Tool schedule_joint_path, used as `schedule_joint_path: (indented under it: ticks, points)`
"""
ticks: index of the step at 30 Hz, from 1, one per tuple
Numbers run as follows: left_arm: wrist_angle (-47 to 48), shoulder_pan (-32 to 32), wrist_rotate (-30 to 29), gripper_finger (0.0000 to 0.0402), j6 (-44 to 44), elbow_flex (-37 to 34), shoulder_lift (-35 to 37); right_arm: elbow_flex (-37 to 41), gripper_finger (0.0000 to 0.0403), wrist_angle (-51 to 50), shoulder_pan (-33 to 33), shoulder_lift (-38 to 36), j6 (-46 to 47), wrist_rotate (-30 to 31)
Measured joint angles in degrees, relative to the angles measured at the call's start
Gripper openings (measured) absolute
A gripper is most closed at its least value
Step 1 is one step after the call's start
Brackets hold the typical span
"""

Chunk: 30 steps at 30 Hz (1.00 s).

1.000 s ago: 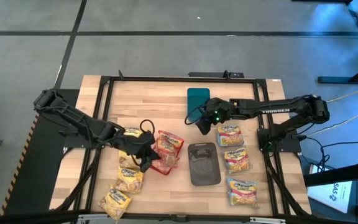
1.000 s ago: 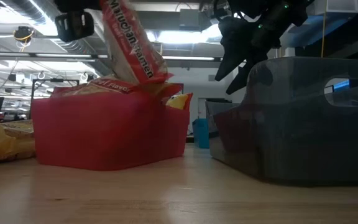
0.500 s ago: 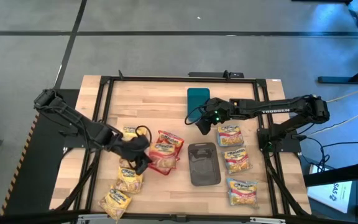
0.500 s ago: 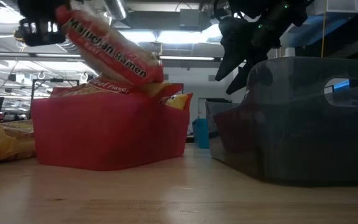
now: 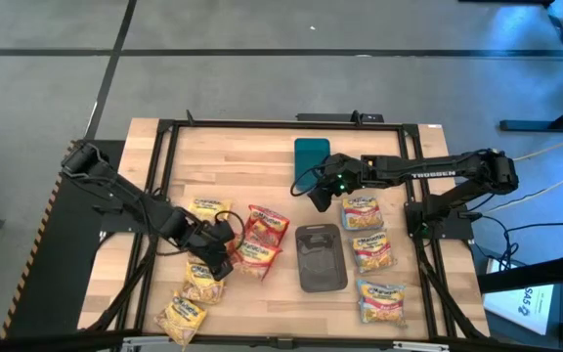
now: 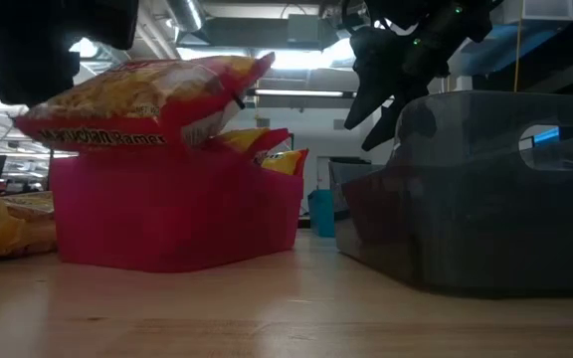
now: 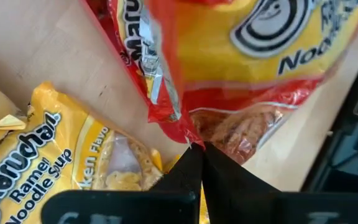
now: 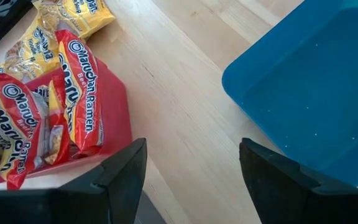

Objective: Sort Maruchan noodles
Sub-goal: Put the red bag into the red bin

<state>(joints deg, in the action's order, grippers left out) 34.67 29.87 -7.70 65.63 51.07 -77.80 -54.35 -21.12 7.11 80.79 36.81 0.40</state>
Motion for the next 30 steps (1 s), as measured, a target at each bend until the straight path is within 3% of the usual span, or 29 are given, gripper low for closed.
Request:
schedule_joint_path:
  ticks: [12,30]
  points:
    - [-4.2,-2.8,-2.7,0.0001,-0.2,0.0,-1.4,0.0,0.0253,0.0,0.0,0.0,0.0,0.0]
    - [-3.1,-2.8,-5.6,0.0046,0.0,0.0,-1.3,0.0,0.0253,-0.1,0.0,0.0,-1.1,0.0]
